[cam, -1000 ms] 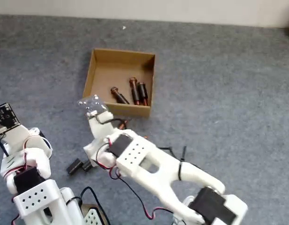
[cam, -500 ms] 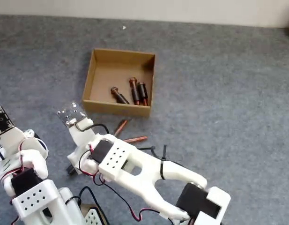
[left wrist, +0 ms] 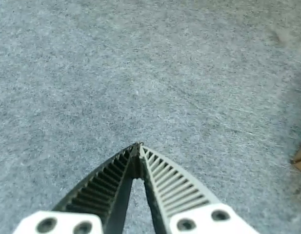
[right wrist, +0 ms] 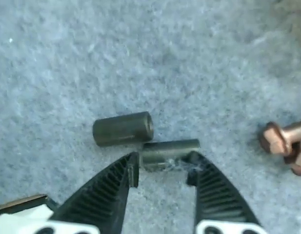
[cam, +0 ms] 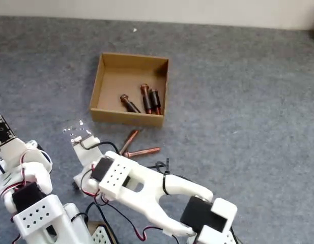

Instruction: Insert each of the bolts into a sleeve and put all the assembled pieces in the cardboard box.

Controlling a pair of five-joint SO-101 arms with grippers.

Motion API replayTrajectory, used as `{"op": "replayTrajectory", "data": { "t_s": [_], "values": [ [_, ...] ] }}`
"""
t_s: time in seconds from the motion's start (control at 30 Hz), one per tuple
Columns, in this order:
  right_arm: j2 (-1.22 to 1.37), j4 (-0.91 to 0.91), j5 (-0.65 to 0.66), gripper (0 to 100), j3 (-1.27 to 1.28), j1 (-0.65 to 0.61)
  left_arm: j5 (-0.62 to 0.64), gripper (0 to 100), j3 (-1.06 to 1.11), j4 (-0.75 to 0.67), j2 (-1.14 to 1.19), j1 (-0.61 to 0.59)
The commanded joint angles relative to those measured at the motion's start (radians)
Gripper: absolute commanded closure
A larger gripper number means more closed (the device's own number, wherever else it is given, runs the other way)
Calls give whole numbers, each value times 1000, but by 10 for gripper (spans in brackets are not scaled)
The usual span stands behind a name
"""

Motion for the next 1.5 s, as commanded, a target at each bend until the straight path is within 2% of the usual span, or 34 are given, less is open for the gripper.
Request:
{"op": "replayTrajectory", "data": {
  "t_s": [0.0,0.17,0.37,0.57,0.7,0.87,1.07,1.2,1.33,1.47],
  "values": [
    [42,96,-15,777,-77,-10,11,994,-42,-18,-10,-8],
    [91,122,-9,763,-124,-5,11,994,-42,-18,-10,-5],
    [111,124,-6,767,-124,62,11,994,-42,-18,-10,-5],
    [110,137,77,892,-124,90,11,994,-42,-18,-10,-4],
    [110,231,74,899,-130,91,11,994,-42,-18,-10,-4],
    [110,294,-14,898,-131,90,11,994,-42,-18,-10,-4],
    [114,420,-68,785,-197,88,9,994,-42,-18,-10,-4],
    [114,489,-74,785,-243,88,9,994,-42,-18,-10,-4],
    [116,495,-153,785,-243,91,9,994,-42,-18,-10,-4],
    [117,496,-160,806,-243,90,9,994,-42,-18,-10,-4]
  ]
}}
